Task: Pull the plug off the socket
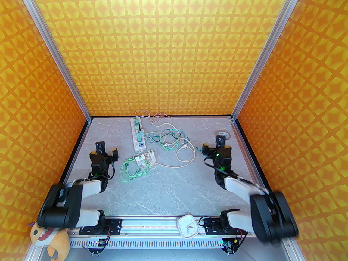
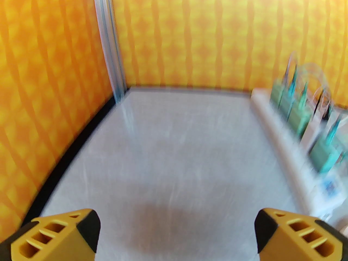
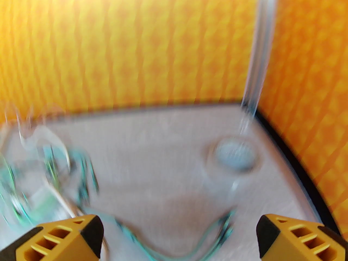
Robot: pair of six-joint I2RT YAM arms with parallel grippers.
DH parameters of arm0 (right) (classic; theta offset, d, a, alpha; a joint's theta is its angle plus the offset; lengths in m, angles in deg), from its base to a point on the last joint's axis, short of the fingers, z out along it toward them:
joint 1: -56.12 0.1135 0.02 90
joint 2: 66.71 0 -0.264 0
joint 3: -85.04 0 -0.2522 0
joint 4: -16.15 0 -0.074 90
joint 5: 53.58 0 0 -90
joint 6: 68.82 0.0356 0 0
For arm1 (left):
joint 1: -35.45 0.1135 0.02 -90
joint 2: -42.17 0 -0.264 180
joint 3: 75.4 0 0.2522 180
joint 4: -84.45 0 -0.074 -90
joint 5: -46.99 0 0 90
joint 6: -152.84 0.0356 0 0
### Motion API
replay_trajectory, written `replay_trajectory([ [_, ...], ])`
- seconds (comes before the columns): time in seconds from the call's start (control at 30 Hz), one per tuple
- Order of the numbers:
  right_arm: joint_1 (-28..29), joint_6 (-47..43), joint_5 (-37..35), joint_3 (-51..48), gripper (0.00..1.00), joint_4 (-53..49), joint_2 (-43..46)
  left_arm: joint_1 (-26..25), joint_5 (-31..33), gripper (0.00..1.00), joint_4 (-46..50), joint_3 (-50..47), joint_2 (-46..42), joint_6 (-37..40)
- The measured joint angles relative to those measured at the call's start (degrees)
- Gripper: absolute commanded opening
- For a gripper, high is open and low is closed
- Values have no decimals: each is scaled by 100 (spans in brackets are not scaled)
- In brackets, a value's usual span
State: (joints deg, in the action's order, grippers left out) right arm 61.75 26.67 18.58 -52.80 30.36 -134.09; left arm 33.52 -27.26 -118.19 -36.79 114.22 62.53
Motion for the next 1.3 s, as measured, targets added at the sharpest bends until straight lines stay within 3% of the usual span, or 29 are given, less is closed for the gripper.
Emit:
replay_trajectory([
  [0.23, -2, 1585, -96, 824, 99, -1685, 664, 0, 151, 99, 3397, 2577, -1224, -1325],
  [0.37, -2, 2072, 564, 1027, 98, -2166, 664, 0, 50, 99, 4339, 2859, -1797, -2192],
  [0.53, -2, 2417, 1620, 1051, 98, -2317, 671, -101, -557, 99, 4957, 2448, -2052, -2889],
  [0.7, 101, 2490, 2286, 1113, 98, -2358, 669, -793, -892, 99, 5246, 2190, -1805, -3145],
  [1.1, 1659, 1803, 2365, 1351, 98, -2879, 72, -2216, -1023, 96, 5243, 1515, -1342, -3185],
  [1.2, 2116, 1519, 2223, 1528, 77, -3064, -192, -2251, -1023, 89, 5202, 1331, -1338, -3233],
  [1.27, 2382, 1381, 2170, 1683, 60, -3126, -409, -2251, -1021, 89, 5198, 1209, -1338, -3261],
  [1.3, 2518, 1327, 2131, 1779, 56, -3158, -540, -2251, -1021, 94, 5204, 1158, -1338, -3274],
])
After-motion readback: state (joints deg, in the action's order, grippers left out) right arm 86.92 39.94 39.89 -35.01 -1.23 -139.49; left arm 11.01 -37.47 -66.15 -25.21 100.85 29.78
